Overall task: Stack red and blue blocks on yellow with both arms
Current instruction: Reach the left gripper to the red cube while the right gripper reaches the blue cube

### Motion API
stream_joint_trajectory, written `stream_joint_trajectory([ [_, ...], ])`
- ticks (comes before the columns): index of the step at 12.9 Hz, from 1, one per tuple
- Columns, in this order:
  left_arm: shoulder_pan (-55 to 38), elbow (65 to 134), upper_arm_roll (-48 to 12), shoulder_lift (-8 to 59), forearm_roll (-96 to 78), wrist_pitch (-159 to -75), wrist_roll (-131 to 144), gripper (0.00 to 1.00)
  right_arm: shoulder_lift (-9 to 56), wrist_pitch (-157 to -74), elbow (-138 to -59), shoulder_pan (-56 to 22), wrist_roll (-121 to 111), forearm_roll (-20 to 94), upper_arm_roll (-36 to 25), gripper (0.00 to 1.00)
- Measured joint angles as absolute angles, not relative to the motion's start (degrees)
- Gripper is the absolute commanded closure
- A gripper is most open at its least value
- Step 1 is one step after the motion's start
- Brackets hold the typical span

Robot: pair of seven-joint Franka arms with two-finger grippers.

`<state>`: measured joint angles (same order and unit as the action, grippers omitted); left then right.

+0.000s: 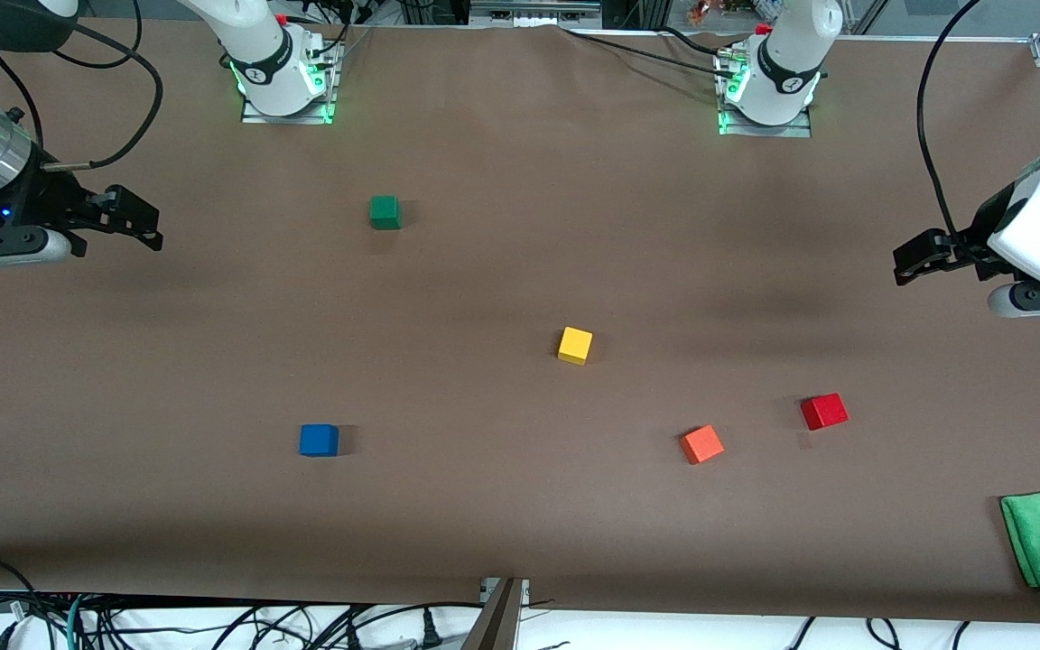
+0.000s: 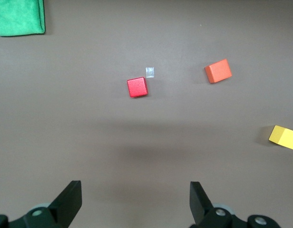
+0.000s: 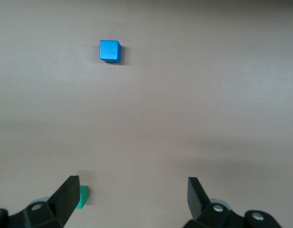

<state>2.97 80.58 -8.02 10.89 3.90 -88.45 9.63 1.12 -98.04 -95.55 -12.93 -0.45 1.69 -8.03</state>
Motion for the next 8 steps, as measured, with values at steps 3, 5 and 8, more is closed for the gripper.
stream_joint_trajectory([
  [3, 3.07, 80.53, -7.57, 11.8, 3.86, -88.07, 9.65, 0.0, 1.25, -97.86, -95.19, -13.01, -0.4, 0.8, -7.62, 0.0],
  [5, 3.13, 80.59, -7.45, 14.59, 3.85, -88.24, 9.65, 0.0, 1.94, -97.89, -93.61, -13.01, -0.38, 0.61, -7.62, 0.0],
  [8, 4.93, 80.76, -7.25, 21.65, 3.16, -95.32, 9.73, 0.0, 3.1, -97.92, -91.99, -12.94, -0.3, 0.59, -7.68, 0.0],
])
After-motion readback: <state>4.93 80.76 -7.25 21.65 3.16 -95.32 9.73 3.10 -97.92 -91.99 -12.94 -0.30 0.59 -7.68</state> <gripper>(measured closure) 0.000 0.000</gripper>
